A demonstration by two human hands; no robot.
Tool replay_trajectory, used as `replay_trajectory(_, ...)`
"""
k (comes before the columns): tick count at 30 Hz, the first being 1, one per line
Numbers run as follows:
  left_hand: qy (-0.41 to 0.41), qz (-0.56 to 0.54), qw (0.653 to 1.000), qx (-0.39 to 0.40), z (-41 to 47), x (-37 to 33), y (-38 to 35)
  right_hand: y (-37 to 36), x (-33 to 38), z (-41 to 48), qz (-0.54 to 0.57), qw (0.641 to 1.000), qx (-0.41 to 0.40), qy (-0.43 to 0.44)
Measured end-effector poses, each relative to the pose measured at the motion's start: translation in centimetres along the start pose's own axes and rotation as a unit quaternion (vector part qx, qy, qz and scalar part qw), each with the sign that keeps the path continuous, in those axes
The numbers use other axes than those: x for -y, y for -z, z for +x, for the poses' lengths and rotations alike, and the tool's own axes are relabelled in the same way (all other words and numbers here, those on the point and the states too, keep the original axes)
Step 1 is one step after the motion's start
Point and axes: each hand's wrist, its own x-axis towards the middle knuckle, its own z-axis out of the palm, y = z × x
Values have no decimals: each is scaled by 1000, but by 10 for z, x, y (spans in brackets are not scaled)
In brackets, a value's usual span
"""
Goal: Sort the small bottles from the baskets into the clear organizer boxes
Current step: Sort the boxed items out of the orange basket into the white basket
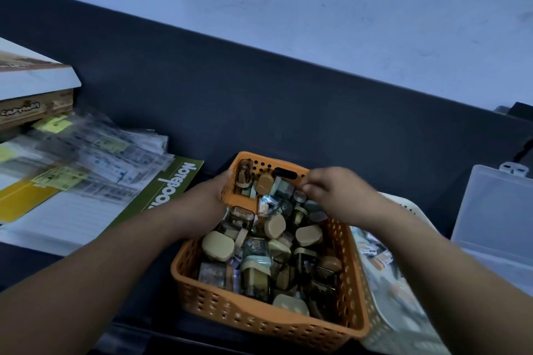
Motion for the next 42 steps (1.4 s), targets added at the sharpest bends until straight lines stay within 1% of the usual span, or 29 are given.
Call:
replay_trajectory(1, 0, -5, 1000, -1, -1, 0, 0, -8, 10, 10, 6, 999, 44, 7)
replay_trajectory(3, -6, -10, 1000, -1, -2, -1, 0, -23, 20, 29, -30, 992, 122, 7)
replay_trajectory(4, -11, -12, 1000, 3, -2, -1, 1, -30, 23, 38, -55, 988, 145, 3)
replay_trajectory(6, -19, -13, 1000, 15, -2, 0, 1, -43, 26, 50, -96, 981, 166, -6)
replay_trajectory(7, -21, -13, 1000, 19, -1, 0, 1, -47, 27, 53, -106, 979, 171, -7)
replay_trajectory(11, -20, -16, 999, 31, 2, 6, 2, -51, 31, 59, -84, 982, 170, -7)
replay_trajectory(16, -11, -26, 999, 32, 7, 9, 3, -57, 41, 59, -148, 971, 188, -1)
replay_trajectory(20, -15, -16, 999, 25, 4, 8, 4, -52, 37, 55, -158, 972, 173, -7)
replay_trajectory(24, -17, -12, 999, 24, 5, 8, 3, -47, 33, 62, -142, 968, 204, -15)
replay_trajectory(28, -28, -8, 999, 28, 7, 11, 3, -57, 32, 69, -136, 971, 194, -23)
replay_trajectory(33, -28, -1, 999, 32, 8, 11, 2, -62, 29, 72, -124, 967, 216, -59)
replay_trajectory(38, -29, 6, 999, 24, 6, 10, 2, -65, 33, 74, -107, 965, 233, -60)
replay_trajectory(42, -32, 17, 999, 21, 8, 9, 2, -65, 36, 78, -100, 965, 242, -30)
